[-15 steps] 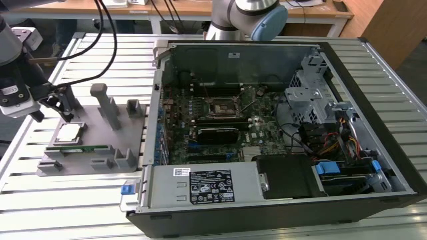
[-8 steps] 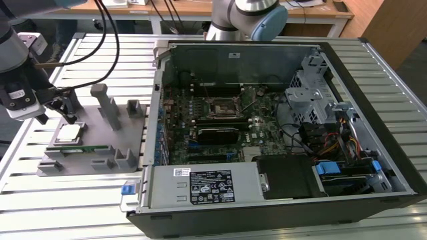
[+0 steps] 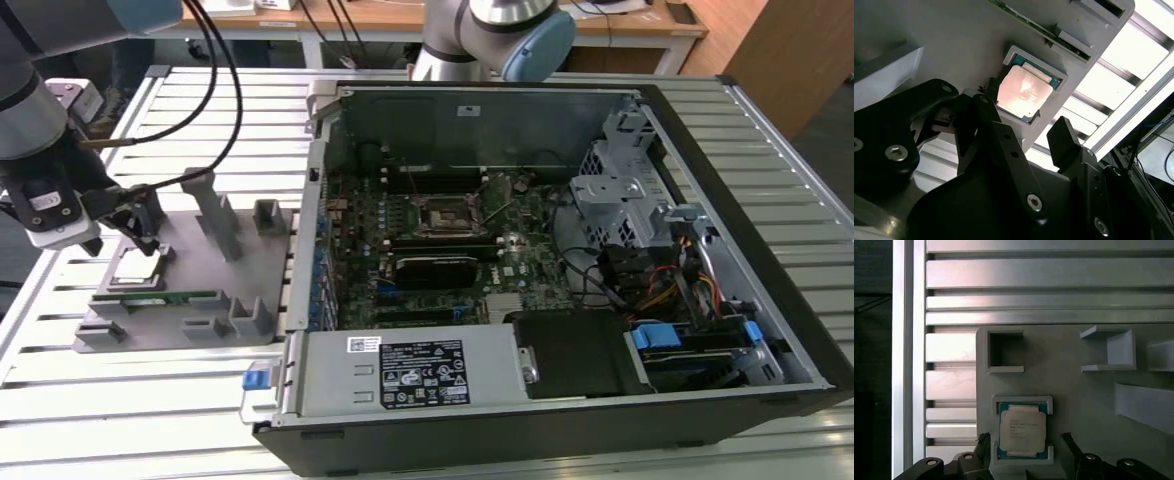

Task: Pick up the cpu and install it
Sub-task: 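Pick up the cpu and move it towards the insertion slot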

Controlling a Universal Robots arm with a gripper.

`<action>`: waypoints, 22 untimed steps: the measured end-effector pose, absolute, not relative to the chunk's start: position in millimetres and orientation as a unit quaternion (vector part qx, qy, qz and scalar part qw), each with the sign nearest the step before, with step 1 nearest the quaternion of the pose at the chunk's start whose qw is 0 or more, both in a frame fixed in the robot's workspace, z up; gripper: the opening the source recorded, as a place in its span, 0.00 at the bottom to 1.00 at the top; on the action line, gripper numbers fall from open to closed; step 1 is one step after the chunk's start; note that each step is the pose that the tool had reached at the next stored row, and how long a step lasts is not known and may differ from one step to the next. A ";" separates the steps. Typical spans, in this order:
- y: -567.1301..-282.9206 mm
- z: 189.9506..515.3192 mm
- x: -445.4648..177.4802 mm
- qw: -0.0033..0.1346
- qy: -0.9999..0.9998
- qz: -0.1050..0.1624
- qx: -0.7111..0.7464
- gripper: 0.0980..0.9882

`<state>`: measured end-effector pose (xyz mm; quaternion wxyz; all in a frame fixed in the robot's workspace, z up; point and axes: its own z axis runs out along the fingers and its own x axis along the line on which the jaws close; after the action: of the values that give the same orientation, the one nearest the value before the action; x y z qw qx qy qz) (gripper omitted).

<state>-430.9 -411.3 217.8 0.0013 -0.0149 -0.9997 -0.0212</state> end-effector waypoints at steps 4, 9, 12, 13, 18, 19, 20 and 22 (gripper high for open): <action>-411.3 210.5 -430.9 0.001 -1.000 -0.021 -0.015 0.63; -411.2 203.7 -430.9 0.001 -1.000 -0.021 -0.015 0.63; -411.0 200.9 -430.9 0.001 -1.000 -0.021 -0.015 0.63; -410.8 200.1 -430.9 0.001 -1.000 -0.021 -0.015 0.63; -409.6 195.8 -430.8 0.001 -1.000 -0.021 -0.015 0.63; -409.2 194.8 -430.9 0.001 -1.000 -0.021 -0.015 0.63; -409.0 194.0 -430.9 0.001 -1.000 -0.021 -0.015 0.63; -408.6 192.3 -430.9 0.001 -1.000 -0.021 -0.015 0.63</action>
<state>-430.9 -408.6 192.3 0.0013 -0.0149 -0.9997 -0.0212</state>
